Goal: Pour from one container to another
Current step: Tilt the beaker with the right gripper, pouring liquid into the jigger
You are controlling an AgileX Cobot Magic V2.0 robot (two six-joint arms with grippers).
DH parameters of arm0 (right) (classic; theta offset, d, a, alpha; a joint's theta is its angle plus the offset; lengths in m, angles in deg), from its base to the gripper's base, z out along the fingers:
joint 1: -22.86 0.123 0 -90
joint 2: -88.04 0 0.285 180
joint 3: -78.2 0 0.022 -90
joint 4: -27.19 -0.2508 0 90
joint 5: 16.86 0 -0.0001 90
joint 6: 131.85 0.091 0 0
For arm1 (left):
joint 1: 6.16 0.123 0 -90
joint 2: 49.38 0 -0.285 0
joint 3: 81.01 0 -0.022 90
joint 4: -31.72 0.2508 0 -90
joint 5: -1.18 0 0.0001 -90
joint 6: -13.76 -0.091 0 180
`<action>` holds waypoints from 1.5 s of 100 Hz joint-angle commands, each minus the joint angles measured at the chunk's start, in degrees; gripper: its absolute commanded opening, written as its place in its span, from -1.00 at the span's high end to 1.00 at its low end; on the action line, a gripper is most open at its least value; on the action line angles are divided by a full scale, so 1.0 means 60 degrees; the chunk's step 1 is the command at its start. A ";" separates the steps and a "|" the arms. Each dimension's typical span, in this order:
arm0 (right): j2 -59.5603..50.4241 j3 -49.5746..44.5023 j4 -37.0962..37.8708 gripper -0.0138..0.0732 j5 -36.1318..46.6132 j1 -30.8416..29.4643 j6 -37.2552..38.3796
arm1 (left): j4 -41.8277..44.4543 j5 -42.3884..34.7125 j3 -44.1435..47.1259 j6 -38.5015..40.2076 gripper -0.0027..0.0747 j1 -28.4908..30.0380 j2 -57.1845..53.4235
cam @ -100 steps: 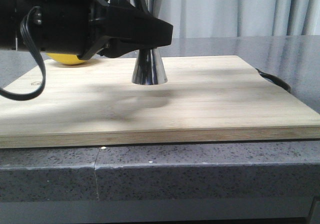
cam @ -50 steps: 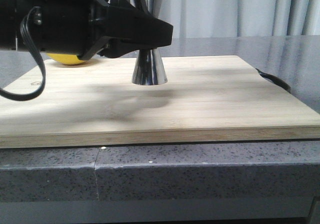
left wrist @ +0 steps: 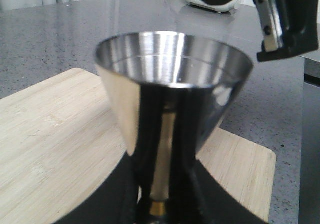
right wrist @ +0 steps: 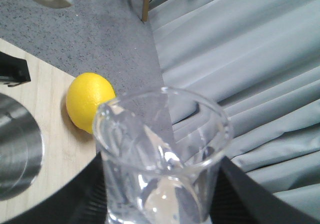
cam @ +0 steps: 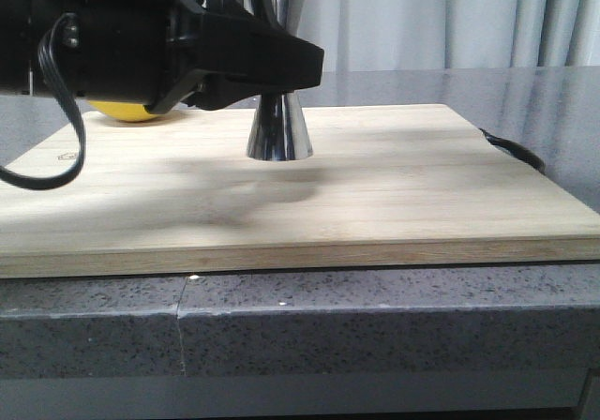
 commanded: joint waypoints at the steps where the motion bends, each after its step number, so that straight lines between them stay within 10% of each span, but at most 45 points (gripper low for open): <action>1: -0.0407 0.0349 -0.0243 0.05 0.0199 0.0005 -0.0035 | -0.0295 -0.0688 -0.0301 0.0100 0.98 -0.0061 -0.0391; 150: -0.0529 0.0392 0.1695 0.05 -0.0312 0.0134 -0.0035 | -0.0279 -0.0630 -0.0301 0.0100 0.98 -0.0061 -0.0391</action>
